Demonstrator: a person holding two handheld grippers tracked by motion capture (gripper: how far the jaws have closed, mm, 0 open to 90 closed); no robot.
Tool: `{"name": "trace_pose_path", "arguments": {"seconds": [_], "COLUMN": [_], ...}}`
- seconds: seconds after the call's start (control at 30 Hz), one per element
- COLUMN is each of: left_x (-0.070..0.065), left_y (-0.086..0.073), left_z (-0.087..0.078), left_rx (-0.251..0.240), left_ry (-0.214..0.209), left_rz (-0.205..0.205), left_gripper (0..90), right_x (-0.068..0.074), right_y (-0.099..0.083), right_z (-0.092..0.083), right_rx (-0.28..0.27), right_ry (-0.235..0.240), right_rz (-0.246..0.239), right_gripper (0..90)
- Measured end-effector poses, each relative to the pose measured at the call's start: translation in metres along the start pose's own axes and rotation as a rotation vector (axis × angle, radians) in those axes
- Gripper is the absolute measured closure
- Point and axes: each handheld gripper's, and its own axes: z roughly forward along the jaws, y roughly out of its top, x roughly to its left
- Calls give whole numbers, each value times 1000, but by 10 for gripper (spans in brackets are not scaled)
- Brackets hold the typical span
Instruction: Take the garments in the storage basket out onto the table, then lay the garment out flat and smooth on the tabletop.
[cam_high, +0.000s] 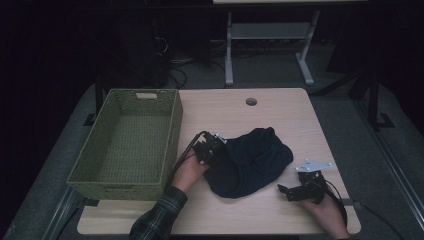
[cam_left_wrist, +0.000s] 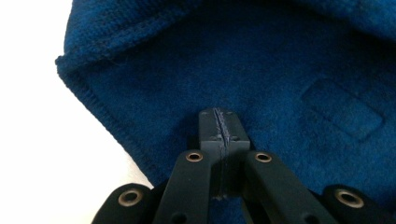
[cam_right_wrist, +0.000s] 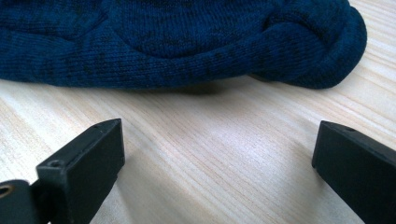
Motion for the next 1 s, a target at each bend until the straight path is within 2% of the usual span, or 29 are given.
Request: {"name": "trace_pose_path", "arguments": {"seconds": [0.17, 0.4, 0.87, 1.0], "left_x": [-7, -22, -58, -70], "left_y": [-7, -15, -26, -30], "left_z": [-2, -4, -6, -6], "left_rx": [0, -7, -8, -7], "left_ry": [-17, -65, -151, -186], "left_rz": [16, 40, 103, 120], "left_gripper": [898, 898, 898, 898], "right_x": [0, 0, 0, 0], "right_y": [0, 0, 0, 0], "right_z": [0, 0, 0, 0], "right_rx": [0, 0, 0, 0], "right_ry": [0, 0, 0, 0], "right_rz": [0, 0, 0, 0], "right_gripper": [21, 21, 21, 21]}}
